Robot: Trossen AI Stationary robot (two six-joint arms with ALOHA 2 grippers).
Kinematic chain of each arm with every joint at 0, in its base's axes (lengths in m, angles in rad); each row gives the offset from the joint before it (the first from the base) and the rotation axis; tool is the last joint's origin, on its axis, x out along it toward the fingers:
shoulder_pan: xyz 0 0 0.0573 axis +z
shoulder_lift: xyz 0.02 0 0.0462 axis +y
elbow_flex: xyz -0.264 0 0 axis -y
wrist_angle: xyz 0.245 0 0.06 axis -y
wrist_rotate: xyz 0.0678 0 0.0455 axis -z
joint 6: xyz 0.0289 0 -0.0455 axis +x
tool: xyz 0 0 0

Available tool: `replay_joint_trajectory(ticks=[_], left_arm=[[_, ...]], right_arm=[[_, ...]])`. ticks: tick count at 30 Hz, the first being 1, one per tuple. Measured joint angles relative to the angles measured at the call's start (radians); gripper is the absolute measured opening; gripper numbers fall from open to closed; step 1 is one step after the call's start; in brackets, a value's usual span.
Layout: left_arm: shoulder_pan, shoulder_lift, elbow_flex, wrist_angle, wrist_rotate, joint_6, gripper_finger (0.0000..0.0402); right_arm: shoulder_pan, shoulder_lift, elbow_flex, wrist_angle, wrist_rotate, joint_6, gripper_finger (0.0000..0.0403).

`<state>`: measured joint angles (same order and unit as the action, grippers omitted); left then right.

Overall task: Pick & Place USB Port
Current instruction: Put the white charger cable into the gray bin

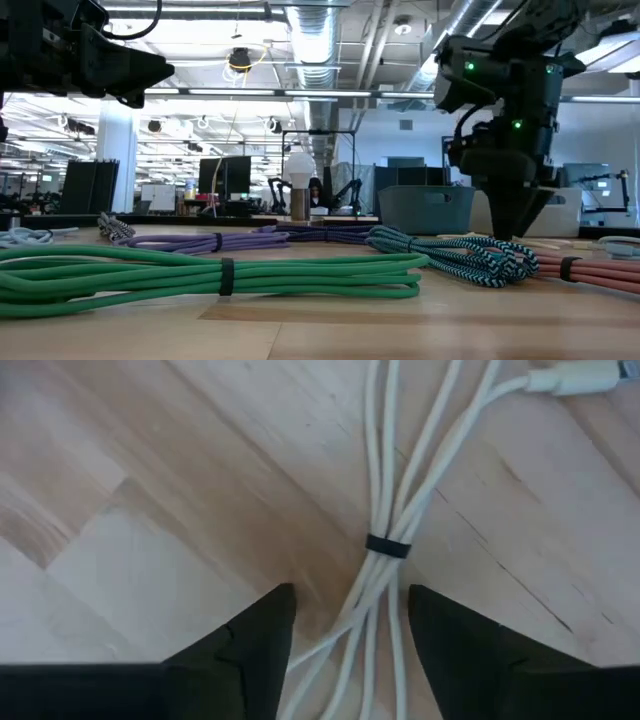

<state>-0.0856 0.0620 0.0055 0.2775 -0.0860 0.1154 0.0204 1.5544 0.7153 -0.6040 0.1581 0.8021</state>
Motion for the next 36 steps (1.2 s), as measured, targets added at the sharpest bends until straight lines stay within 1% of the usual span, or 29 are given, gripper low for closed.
replay_joint_trajectory(ticks=[3, 5, 13, 15, 20, 22, 25, 29, 36], left_arm=[[0.000, 0.000, 0.000, 0.000, 0.000, 0.000, 0.0104], [0.000, 0.000, 0.000, 0.000, 0.000, 0.000, 0.0104], [0.000, 0.000, 0.000, 0.000, 0.000, 0.000, 0.0104], [0.000, 0.000, 0.000, 0.000, 0.000, 0.000, 0.0104], [0.000, 0.000, 0.000, 0.000, 0.000, 0.000, 0.0104], [0.000, 0.000, 0.000, 0.000, 0.000, 0.000, 0.0104], [0.000, 0.000, 0.000, 0.000, 0.000, 0.000, 0.0104], [0.000, 0.006, 0.000, 0.000, 0.000, 0.000, 0.0104], [0.000, 0.017, 0.000, 0.000, 0.000, 0.000, 0.0104]], right_arm=[[0.000, 0.014, -0.001, 0.007, -0.001, 0.000, 0.0168], [0.000, 0.016, -0.001, 0.013, -0.001, 0.000, 0.0147], [0.000, 0.017, -0.003, 0.016, 0.004, -0.025, 0.0032], [0.000, 0.017, -0.003, 0.016, 0.005, -0.044, 0.0011], [0.001, -0.024, -0.008, 0.019, 0.024, -0.070, 0.0011], [0.000, -0.061, -0.012, 0.013, 0.058, -0.082, 0.0004], [-0.002, -0.141, -0.010, 0.013, 0.112, -0.094, 0.0004], [-0.002, -0.249, -0.010, 0.001, 0.155, -0.105, 0.0002], [-0.005, -0.448, -0.008, -0.106, 0.259, -0.105, 0.0001]])
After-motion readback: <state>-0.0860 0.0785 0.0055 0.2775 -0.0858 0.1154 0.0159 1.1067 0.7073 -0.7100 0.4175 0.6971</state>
